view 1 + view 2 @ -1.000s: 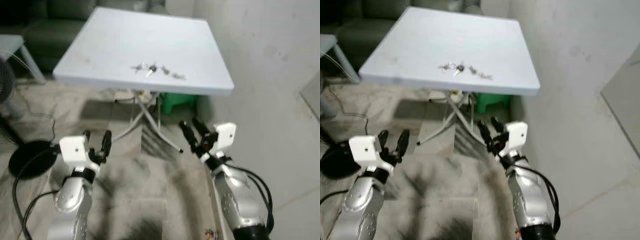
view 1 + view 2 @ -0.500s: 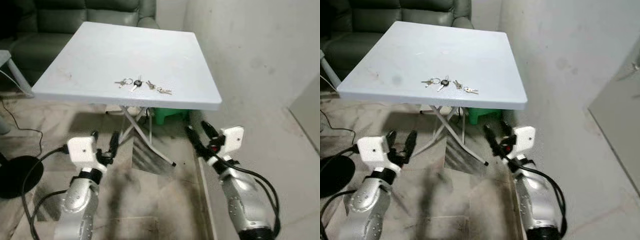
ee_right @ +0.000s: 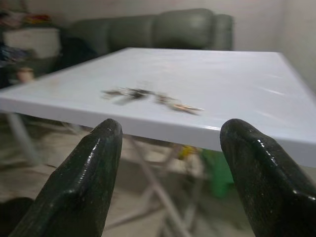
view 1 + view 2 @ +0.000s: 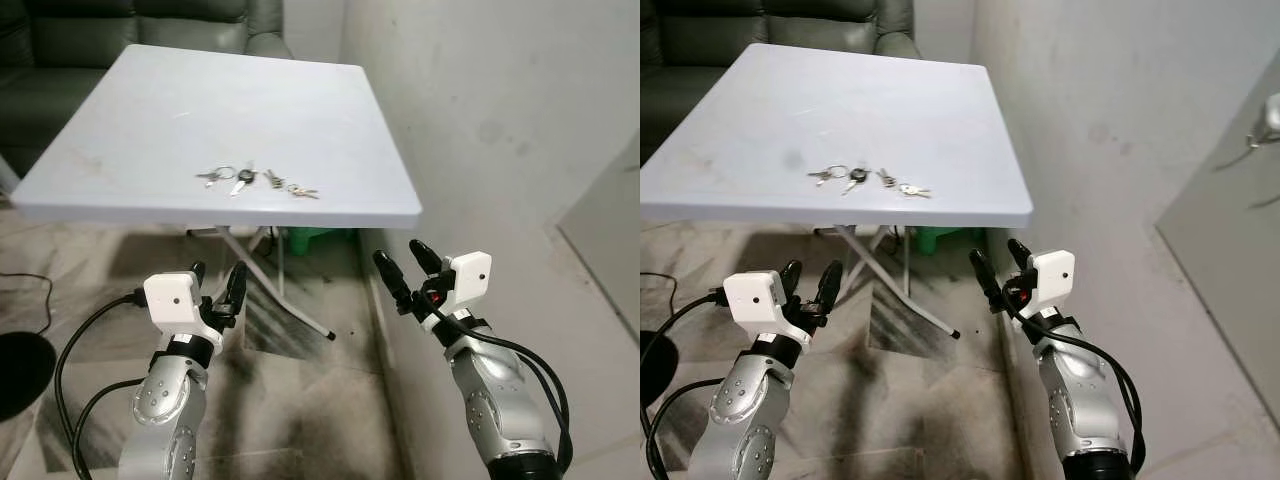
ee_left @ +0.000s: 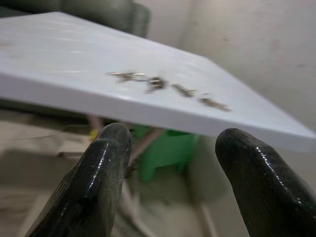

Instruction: Hang keys on a hook

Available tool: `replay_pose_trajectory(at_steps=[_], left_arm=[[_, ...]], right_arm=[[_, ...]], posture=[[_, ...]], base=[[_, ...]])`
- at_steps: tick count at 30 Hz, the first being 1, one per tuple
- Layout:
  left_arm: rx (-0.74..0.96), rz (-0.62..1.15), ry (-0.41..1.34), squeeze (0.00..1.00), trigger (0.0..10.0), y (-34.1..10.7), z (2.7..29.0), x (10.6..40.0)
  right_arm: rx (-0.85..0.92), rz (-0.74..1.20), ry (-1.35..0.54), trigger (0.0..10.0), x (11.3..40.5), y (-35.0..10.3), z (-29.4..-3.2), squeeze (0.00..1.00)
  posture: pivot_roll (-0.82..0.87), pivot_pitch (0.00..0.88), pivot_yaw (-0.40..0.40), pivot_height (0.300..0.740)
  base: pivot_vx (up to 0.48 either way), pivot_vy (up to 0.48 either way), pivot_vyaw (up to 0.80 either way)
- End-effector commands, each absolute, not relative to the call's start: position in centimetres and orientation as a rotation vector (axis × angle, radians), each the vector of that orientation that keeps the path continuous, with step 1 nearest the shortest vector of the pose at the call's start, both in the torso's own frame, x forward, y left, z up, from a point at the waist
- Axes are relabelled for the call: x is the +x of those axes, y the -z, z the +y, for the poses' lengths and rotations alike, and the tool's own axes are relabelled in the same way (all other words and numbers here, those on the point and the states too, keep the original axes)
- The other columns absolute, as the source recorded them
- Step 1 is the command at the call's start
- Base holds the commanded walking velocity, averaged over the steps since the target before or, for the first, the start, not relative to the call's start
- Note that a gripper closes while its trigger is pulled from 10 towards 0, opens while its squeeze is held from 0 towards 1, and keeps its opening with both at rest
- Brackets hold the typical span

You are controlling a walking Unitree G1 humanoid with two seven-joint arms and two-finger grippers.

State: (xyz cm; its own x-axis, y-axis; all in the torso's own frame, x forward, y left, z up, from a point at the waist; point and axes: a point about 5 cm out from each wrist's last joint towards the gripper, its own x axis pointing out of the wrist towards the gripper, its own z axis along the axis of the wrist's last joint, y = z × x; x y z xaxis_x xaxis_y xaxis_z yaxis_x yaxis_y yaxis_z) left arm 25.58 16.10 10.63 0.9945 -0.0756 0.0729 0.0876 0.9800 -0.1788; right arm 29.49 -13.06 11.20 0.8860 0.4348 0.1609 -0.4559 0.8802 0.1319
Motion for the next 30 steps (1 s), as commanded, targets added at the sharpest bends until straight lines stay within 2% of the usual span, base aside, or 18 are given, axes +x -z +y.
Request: replay_pose_trajectory(at_steps=[1, 23, 30], left_arm=[[-0.183, -0.074, 0.074, 0.0, 10.0, -10.82, 16.32, 25.51], [-0.185, -0.071, 0.062, 0.0, 10.0, -10.76, 16.37, 25.34], [-0.182, -0.069, 0.057, 0.0, 10.0, -10.72, 16.4, 25.27]], right_arm=[[0.159, -0.132, -0.477, 10.0, 29.4, -11.34, -13.08, 0.0], [0.158, -0.123, -0.489, 10.0, 29.11, -11.24, -13.12, 0.0], [0.157, -0.119, -0.492, 10.0, 29.09, -11.23, -13.11, 0.0]], posture=[[-0.07, 0.092, -0.079, 0.74], [-0.08, 0.099, -0.086, 0.74], [-0.07, 0.101, -0.088, 0.74]], base=[[0.0, 0.386, 0.0], [0.0, 0.409, 0.0], [0.342, 0.336, 0.0]])
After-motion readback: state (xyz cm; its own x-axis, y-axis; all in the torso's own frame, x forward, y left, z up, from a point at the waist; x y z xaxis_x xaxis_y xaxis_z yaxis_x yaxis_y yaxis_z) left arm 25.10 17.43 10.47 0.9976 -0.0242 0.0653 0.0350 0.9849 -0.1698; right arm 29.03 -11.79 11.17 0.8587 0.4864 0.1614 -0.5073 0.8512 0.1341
